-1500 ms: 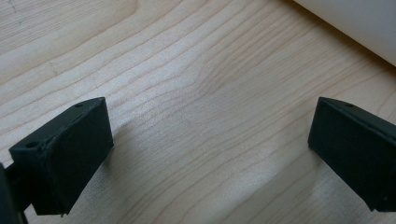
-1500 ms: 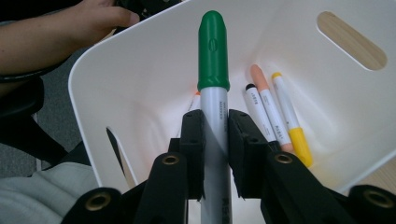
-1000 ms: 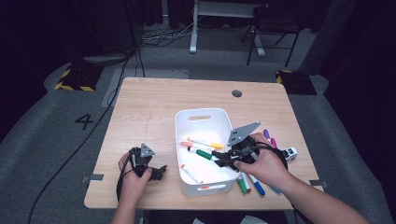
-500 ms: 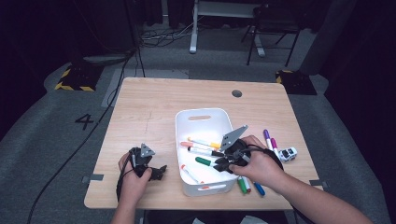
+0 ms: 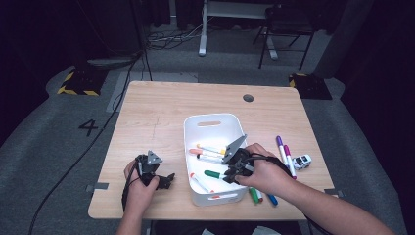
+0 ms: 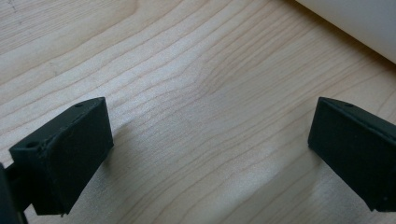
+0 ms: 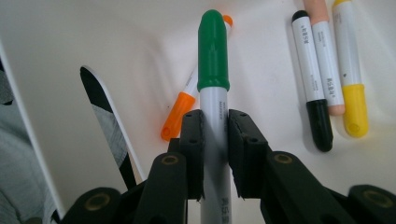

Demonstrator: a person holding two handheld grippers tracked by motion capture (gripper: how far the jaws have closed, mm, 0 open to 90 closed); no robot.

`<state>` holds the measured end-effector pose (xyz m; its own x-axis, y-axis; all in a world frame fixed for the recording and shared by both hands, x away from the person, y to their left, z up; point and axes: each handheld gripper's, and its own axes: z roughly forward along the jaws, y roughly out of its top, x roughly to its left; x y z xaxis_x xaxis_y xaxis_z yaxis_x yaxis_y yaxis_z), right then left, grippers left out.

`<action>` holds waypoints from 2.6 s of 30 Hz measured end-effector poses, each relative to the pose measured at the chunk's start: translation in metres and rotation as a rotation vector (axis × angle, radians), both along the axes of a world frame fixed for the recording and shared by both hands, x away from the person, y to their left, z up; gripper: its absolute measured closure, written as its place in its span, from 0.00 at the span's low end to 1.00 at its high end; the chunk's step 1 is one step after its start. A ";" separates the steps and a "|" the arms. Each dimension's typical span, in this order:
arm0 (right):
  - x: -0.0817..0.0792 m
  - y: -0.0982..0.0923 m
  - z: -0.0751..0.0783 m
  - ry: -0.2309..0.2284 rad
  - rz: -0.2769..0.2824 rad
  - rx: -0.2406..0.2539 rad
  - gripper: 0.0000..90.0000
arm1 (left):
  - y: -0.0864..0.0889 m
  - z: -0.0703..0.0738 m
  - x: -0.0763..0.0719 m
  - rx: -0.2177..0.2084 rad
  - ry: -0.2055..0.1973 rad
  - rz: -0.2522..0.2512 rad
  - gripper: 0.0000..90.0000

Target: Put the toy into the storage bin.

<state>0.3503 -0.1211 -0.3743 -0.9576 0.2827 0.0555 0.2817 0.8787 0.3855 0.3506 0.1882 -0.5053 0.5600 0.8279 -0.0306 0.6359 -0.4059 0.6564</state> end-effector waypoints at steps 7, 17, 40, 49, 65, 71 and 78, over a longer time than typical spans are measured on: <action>0.000 0.006 -0.008 0.009 0.001 -0.046 0.86 | 0.000 0.000 0.000 0.000 0.000 0.000 0.00; 0.005 0.004 -0.008 0.002 -0.046 0.046 0.66 | 0.000 0.000 0.000 0.000 0.000 0.000 0.00; 0.006 -0.073 0.038 -0.127 -0.186 0.296 0.65 | 0.000 0.000 0.000 0.000 0.000 0.000 0.00; 0.004 -0.112 0.032 -0.112 -0.271 0.288 0.69 | 0.000 0.000 0.000 0.000 0.000 0.000 0.00; 0.007 -0.153 -0.022 -0.071 -0.376 0.161 0.70 | 0.000 0.000 0.000 0.000 0.000 0.000 0.00; 0.011 -0.162 -0.047 -0.032 -0.384 0.106 0.71 | 0.000 0.000 0.000 0.000 0.000 0.000 0.00; 0.014 -0.168 -0.069 0.012 -0.394 0.064 0.74 | 0.000 0.000 0.000 0.000 0.000 0.001 0.00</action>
<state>0.3638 -0.2886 -0.4432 -0.7759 0.6236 0.0958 0.5971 0.6768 0.4306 0.3506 0.1882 -0.5053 0.5596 0.8282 -0.0306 0.6362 -0.4057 0.6563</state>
